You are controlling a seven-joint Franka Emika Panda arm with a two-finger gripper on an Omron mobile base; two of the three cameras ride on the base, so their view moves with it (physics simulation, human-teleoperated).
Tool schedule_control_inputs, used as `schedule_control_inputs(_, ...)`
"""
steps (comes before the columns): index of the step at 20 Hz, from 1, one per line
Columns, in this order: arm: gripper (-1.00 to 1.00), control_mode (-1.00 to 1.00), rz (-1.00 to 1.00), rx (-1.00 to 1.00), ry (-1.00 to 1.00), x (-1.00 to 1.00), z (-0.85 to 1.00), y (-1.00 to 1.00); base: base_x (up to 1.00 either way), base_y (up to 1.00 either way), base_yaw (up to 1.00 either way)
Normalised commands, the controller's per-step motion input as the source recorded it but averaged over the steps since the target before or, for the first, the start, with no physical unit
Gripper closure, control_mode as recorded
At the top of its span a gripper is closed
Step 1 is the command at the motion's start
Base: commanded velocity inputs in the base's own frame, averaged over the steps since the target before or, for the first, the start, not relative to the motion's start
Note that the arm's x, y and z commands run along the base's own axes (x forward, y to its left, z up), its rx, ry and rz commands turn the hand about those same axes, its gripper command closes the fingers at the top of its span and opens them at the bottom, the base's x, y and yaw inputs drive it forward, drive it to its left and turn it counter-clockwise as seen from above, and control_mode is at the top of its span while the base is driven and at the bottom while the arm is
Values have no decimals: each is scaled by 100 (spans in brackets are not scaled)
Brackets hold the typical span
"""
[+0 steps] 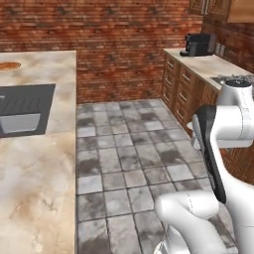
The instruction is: Take the pizza cutter from the drawer on the right and place it on the dining counter for cutting.
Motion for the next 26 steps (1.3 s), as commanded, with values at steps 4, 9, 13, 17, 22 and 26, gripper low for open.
schedule_control_inputs(4, 100, 100, 0, 0, 0, 0, 0, 0, 100, -19, 0)
schedule_control_inputs(9, 100, 100, 0, 0, 0, 0, 0, 0, 100, -17, 0)
schedule_control_inputs(13, 100, 100, 0, 0, 0, 0, 0, 0, 100, -24, 0)
schedule_control_inputs(17, 100, 100, 0, 0, 0, 0, 0, 0, 100, -26, 0)
schedule_control_inputs(22, 100, 100, 0, 0, 0, 0, 0, 0, 100, -41, 0)
schedule_control_inputs(26, 100, 100, 0, 0, 0, 0, 0, 0, 100, -48, 0)
